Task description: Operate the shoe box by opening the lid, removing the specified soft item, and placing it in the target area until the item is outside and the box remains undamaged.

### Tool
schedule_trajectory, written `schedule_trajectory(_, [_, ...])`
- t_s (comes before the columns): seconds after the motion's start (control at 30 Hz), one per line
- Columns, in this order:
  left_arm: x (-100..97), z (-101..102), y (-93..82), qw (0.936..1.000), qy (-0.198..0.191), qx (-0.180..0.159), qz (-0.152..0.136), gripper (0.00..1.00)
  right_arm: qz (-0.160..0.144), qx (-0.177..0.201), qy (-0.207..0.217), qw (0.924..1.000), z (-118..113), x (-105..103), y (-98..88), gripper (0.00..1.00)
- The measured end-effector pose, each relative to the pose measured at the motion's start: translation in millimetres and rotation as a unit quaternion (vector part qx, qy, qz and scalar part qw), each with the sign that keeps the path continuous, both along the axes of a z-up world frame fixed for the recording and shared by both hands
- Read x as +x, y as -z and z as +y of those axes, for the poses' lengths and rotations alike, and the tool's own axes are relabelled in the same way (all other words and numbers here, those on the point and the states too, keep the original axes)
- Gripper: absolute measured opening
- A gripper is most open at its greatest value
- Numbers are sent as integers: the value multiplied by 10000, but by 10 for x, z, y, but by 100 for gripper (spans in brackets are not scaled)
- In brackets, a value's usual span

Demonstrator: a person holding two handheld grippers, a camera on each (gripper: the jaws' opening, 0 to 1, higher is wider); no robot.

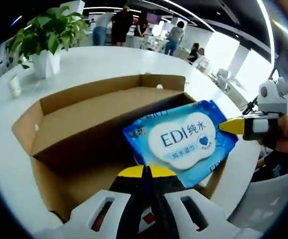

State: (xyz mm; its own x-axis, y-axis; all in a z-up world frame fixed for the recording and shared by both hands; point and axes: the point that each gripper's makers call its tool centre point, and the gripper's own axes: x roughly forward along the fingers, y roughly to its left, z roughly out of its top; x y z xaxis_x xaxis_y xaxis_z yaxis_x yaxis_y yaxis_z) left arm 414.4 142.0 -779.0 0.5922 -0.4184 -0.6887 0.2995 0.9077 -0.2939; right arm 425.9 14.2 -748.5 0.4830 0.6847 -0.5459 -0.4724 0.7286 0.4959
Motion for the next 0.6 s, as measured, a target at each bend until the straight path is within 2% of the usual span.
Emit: schedule_trajectory(0.6, [34, -38, -365, 9989, -40, -128, -451, 0, -181, 116, -2, 9998, -74, 0, -195, 0])
